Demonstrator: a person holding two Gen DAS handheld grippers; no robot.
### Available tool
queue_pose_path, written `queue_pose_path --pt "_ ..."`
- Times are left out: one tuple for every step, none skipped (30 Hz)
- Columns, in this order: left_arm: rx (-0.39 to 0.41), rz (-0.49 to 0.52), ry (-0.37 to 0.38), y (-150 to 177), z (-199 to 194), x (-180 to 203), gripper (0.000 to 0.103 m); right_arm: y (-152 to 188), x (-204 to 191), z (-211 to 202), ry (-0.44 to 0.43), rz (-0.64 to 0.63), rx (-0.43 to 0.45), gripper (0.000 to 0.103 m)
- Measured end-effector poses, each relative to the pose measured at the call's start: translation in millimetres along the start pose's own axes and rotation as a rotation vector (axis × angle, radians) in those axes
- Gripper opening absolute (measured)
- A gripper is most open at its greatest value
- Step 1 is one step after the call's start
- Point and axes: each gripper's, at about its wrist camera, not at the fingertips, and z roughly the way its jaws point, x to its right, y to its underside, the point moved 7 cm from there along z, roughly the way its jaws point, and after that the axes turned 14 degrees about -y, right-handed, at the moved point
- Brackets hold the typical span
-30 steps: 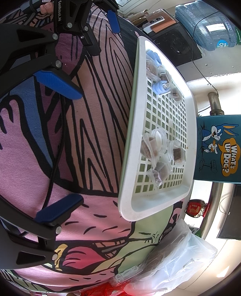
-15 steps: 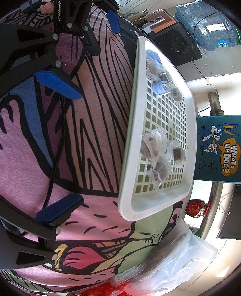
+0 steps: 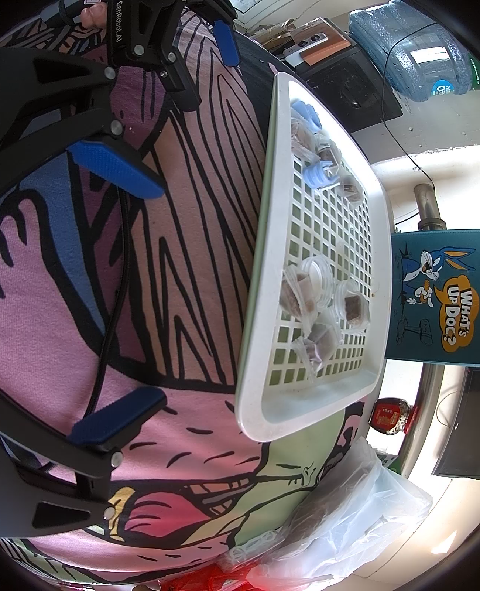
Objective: Organize objects
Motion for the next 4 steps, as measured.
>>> queue_pose_path --pt "0.000 0.000 0.000 0.1 -0.1 -0.1 0.103 0.1 0.0 0.0 0.000 0.000 0.000 0.103" --pt "0.000 0.000 0.000 0.1 -0.2 -0.1 0.103 -0.1 0.0 0.1 0.000 0.000 0.000 0.103" --pt "0.000 0.000 0.000 -0.1 0.1 0.0 0.103 0.0 0.0 0.0 0.000 0.000 0.000 0.103" --pt "0.000 0.000 0.000 0.0 0.0 -0.1 0.103 0.1 0.0 0.0 0.000 0.000 0.000 0.103"
